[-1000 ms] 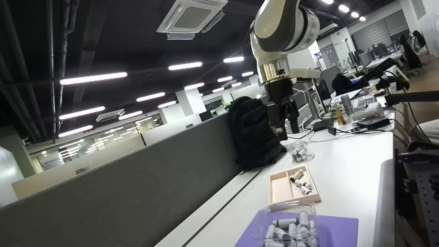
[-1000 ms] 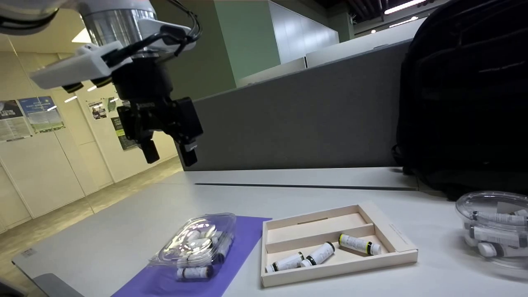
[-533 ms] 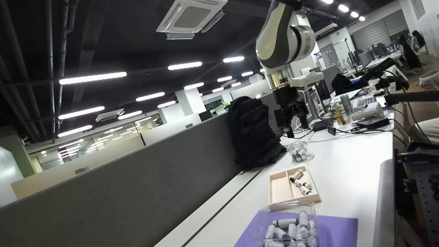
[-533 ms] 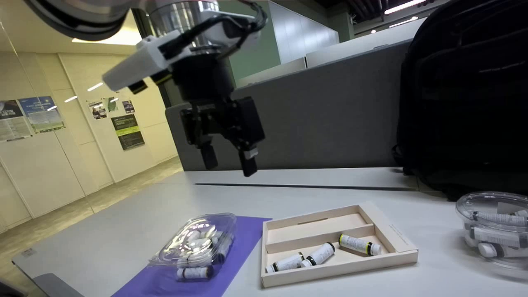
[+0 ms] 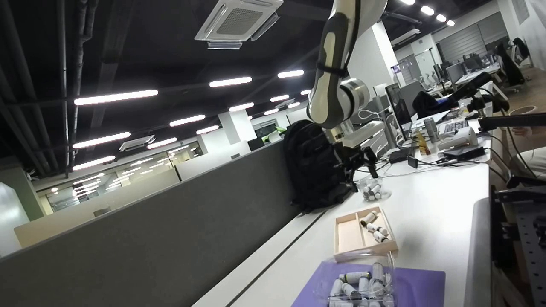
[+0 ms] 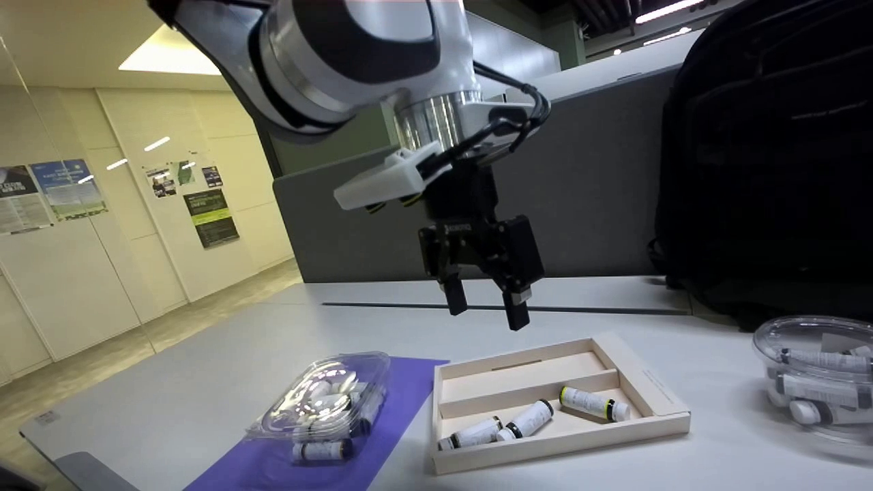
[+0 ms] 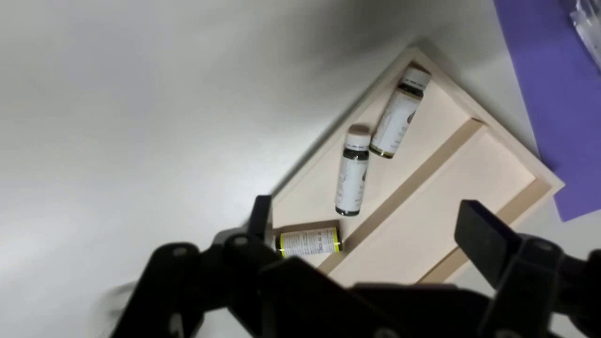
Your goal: Remove one bottle from the tray and place it on the table
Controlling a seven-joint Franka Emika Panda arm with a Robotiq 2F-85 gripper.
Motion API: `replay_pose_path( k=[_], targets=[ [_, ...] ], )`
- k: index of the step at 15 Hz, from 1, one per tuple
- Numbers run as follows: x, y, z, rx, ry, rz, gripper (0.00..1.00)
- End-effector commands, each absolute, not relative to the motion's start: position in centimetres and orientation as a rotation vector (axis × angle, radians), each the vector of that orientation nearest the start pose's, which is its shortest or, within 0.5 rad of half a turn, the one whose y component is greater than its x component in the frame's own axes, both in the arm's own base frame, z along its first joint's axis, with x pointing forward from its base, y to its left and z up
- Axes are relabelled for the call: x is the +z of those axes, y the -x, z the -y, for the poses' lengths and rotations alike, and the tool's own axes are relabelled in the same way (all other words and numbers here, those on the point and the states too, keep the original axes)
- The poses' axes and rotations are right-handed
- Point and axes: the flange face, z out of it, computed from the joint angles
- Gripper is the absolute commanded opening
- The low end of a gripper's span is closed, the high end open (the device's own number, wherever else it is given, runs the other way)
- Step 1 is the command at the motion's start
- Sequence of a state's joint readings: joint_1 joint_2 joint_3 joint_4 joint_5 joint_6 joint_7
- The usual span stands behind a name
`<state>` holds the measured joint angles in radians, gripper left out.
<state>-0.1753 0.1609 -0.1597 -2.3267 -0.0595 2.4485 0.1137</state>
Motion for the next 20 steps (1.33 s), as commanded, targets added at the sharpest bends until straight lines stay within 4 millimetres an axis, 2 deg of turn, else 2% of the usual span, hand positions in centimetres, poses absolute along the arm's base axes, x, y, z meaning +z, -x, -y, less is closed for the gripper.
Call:
replay_pose_path(
  k=[1,3,6,8,14,20],
  targets=[
    [26.0,-50.0,16.6,0.076,3.142,-0.636,1.00],
    [24.8,-50.9,16.1,0.096,3.148,-0.620,1.00],
    [24.8,-50.4,16.4,0.079,3.159,-0.599,1.00],
    [24.0,-50.1,17.0,0.014,3.183,-0.528,1.00],
    [19.9,-49.9,18.8,-0.031,3.201,-0.387,1.00],
    [16.3,-50.8,18.6,-0.013,3.205,-0.325,1.00]
  ],
)
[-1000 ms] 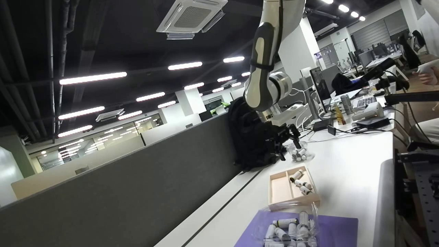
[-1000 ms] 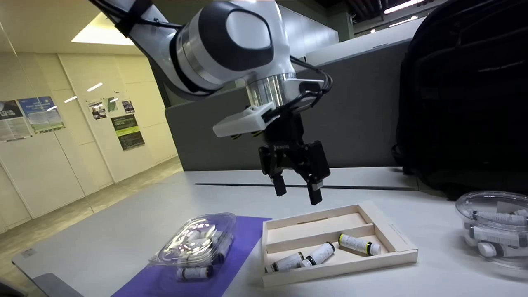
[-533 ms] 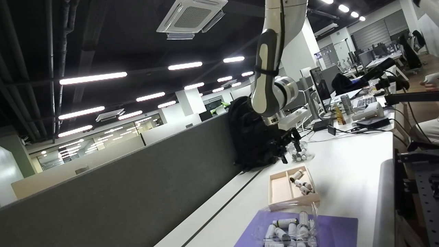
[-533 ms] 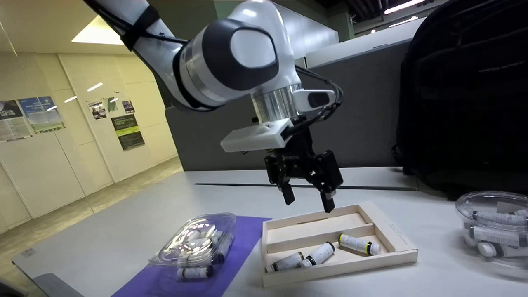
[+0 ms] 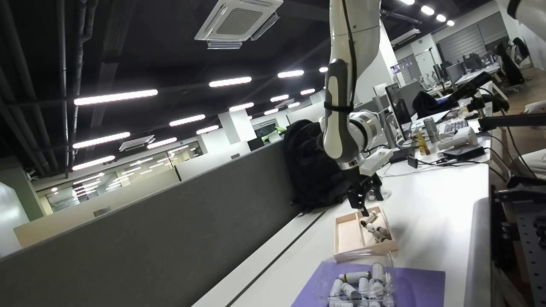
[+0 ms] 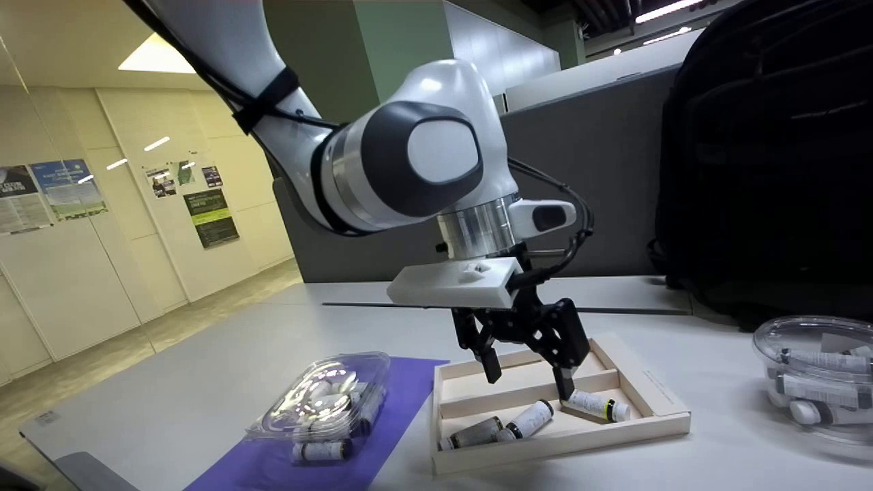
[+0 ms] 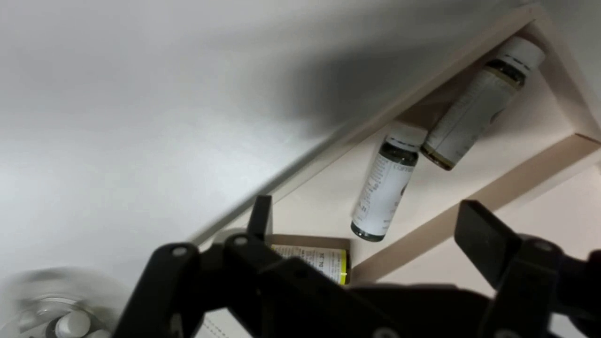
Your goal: Remove one bottle from the tray and place it on the table
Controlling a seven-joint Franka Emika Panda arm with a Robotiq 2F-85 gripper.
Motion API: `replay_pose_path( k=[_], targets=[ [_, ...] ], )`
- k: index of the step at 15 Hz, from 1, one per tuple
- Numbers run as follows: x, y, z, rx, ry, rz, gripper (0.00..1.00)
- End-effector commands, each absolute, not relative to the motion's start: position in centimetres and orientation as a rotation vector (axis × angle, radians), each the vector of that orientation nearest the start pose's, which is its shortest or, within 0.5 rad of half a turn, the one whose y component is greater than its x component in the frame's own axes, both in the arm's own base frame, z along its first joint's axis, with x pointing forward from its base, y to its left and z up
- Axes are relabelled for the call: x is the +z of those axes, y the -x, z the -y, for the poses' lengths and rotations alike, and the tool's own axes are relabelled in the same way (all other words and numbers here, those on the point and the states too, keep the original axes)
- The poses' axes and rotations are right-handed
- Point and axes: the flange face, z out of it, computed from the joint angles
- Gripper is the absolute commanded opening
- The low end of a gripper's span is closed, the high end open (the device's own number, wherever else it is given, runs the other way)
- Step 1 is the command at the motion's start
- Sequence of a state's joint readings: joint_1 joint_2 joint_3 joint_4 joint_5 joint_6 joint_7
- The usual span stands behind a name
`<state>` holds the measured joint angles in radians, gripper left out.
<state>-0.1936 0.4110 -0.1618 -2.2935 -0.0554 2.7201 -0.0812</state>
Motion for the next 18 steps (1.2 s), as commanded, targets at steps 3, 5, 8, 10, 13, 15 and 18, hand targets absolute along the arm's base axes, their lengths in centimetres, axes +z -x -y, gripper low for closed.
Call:
replay_pose_path(
  k=[3,5,8,10,13,15,18],
  targets=[
    [14.9,-51.5,18.0,-0.006,3.201,-0.314,1.00],
    [14.2,-51.8,17.9,0.004,3.198,-0.309,1.00],
    [13.4,-52.1,18.0,0.014,3.200,-0.301,0.89],
    [13.1,-52.3,18.2,0.018,3.202,-0.301,0.67],
    [12.6,-52.5,18.5,0.025,3.203,-0.303,0.45],
    [12.3,-52.7,18.7,0.029,3.205,-0.303,0.32],
    [12.0,-52.9,18.8,0.032,3.207,-0.300,0.12]
  ],
)
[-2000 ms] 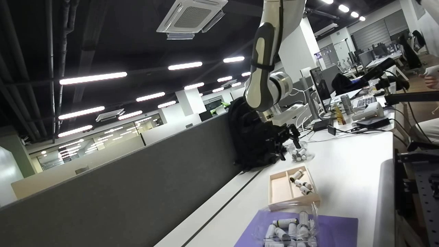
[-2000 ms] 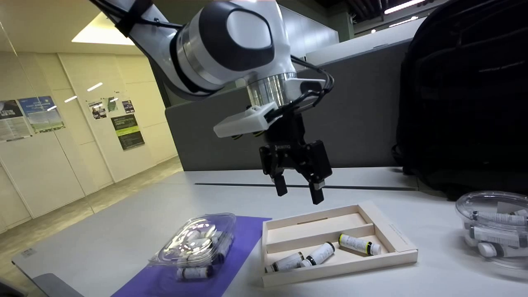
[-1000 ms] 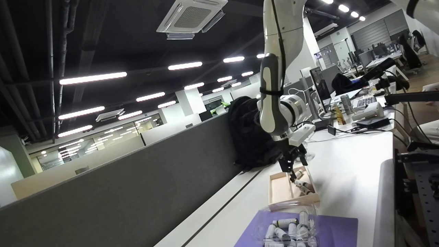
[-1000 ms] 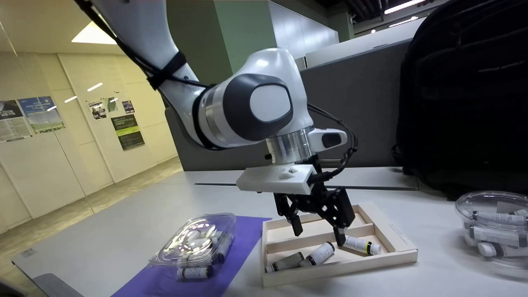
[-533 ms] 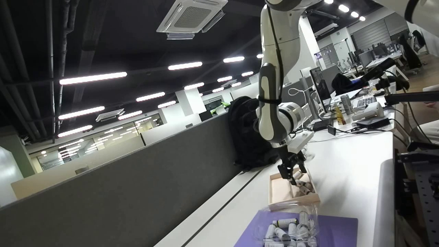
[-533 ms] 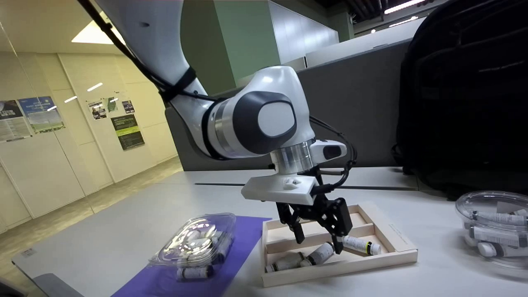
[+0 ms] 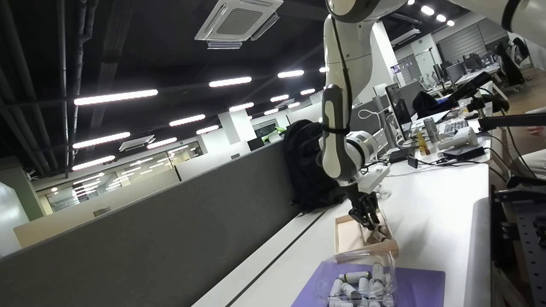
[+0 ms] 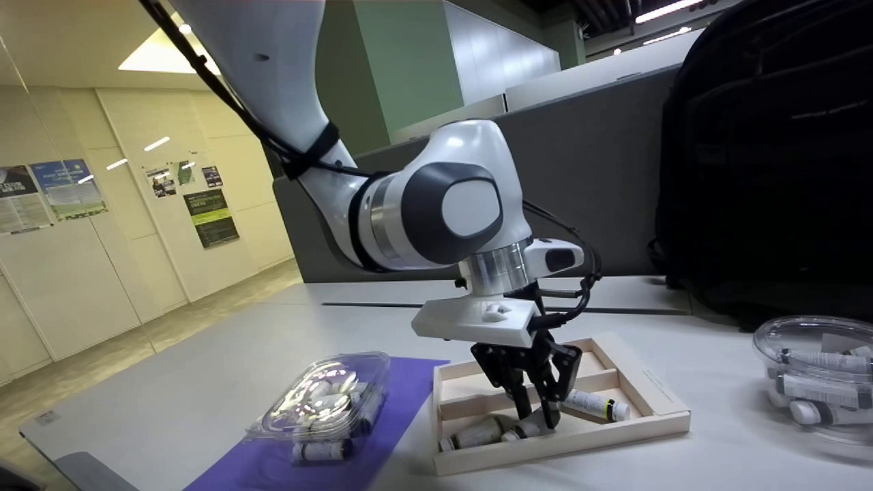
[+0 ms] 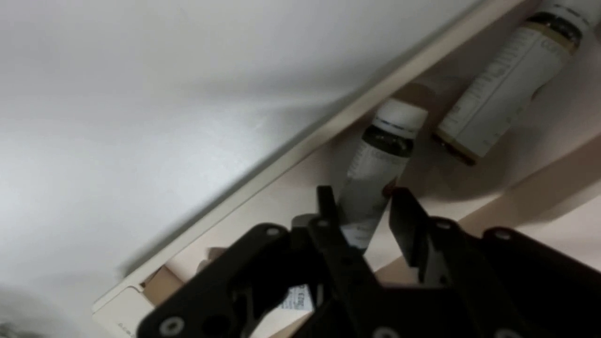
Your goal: Remove one bottle from the tray and place it on the table
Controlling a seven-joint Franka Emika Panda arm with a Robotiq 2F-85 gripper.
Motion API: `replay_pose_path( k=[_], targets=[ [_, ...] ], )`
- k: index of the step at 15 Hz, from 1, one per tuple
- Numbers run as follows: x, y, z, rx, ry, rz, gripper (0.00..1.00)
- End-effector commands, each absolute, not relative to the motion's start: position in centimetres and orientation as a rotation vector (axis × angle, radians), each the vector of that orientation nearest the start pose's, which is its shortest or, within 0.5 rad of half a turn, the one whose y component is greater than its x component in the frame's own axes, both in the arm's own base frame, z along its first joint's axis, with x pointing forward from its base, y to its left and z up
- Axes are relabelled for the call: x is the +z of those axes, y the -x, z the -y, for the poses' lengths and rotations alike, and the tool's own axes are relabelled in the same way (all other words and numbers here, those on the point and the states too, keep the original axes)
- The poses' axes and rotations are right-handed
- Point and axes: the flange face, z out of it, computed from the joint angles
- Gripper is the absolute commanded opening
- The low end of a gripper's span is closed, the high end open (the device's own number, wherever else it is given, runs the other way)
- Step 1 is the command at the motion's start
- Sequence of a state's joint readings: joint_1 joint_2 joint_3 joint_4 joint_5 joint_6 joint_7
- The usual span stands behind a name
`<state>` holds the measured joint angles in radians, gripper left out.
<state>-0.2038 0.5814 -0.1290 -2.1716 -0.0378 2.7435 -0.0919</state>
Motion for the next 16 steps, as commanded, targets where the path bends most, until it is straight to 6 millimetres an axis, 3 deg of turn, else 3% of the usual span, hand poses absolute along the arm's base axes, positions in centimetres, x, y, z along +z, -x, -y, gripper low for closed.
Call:
replay_pose_path(
  k=[1,5,8,13,16],
  targets=[
    [12.1,-53.0,18.8,0.027,3.208,-0.298,0.06],
    [12.9,-52.7,18.8,-0.004,3.208,-0.293,0.07],
    [14.8,-51.8,19.1,-0.072,3.196,-0.329,0.07],
    [18.7,-48.0,20.8,-0.117,3.133,-0.515,0.07],
    [19.8,-45.1,22.6,-0.124,3.095,-0.662,0.07]
  ],
)
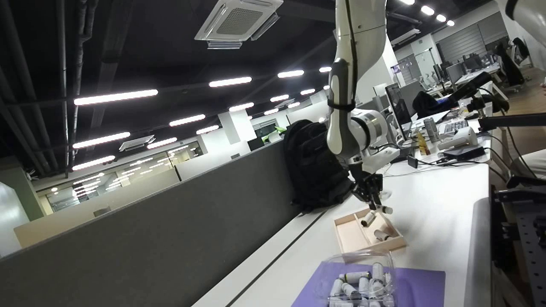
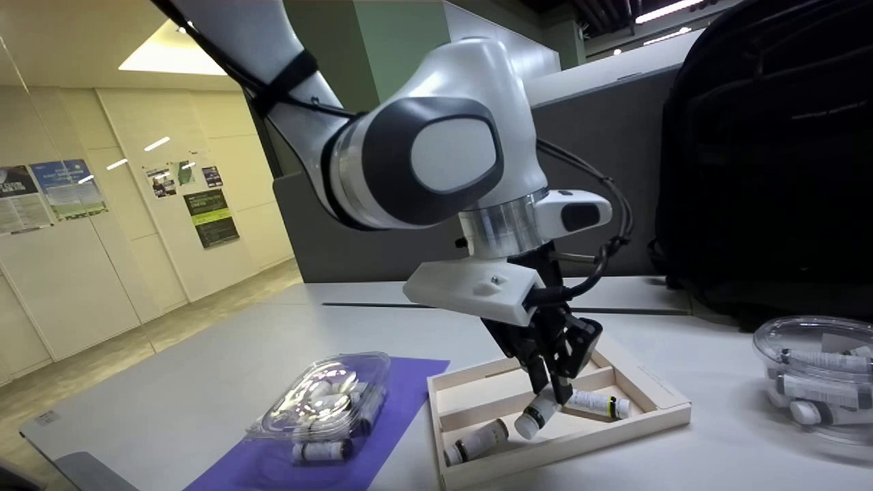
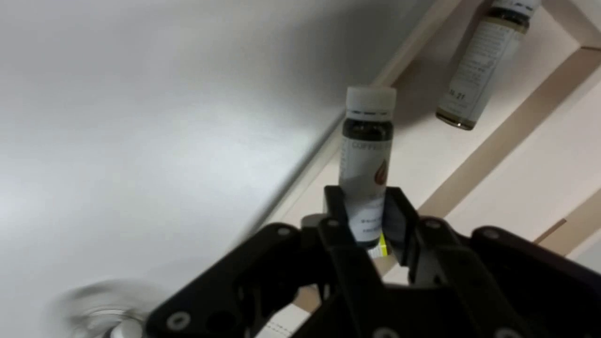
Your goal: Remove one bottle from the tray and place it on the table
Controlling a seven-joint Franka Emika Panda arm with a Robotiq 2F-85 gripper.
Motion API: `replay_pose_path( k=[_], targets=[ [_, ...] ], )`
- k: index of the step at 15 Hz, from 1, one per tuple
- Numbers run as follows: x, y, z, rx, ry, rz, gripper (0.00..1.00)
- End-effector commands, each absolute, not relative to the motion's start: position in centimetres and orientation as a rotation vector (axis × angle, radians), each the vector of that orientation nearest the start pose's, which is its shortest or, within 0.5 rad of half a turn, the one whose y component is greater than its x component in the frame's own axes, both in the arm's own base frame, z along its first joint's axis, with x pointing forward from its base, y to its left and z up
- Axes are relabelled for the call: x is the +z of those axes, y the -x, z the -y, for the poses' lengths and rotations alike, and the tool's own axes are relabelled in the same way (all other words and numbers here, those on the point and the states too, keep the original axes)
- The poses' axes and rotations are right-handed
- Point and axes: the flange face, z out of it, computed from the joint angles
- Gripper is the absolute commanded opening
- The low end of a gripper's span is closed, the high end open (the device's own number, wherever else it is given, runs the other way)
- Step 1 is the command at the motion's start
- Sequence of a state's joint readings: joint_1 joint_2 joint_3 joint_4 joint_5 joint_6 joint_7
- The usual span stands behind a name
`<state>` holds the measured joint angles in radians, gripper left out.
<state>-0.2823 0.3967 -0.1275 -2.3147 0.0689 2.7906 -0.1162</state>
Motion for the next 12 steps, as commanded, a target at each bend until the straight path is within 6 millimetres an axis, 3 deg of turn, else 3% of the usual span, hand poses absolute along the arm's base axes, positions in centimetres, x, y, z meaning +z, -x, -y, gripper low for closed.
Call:
replay_pose_path(
  k=[1,6,12],
  targets=[
    [19.7,-44.4,23.4,-0.125,3.079,-0.723,0.07],
    [17.6,-43.1,26.0,-0.091,3.021,-0.910,0.07],
    [14.3,-44.2,26.0,-0.037,2.996,-0.976,0.07]
  ],
)
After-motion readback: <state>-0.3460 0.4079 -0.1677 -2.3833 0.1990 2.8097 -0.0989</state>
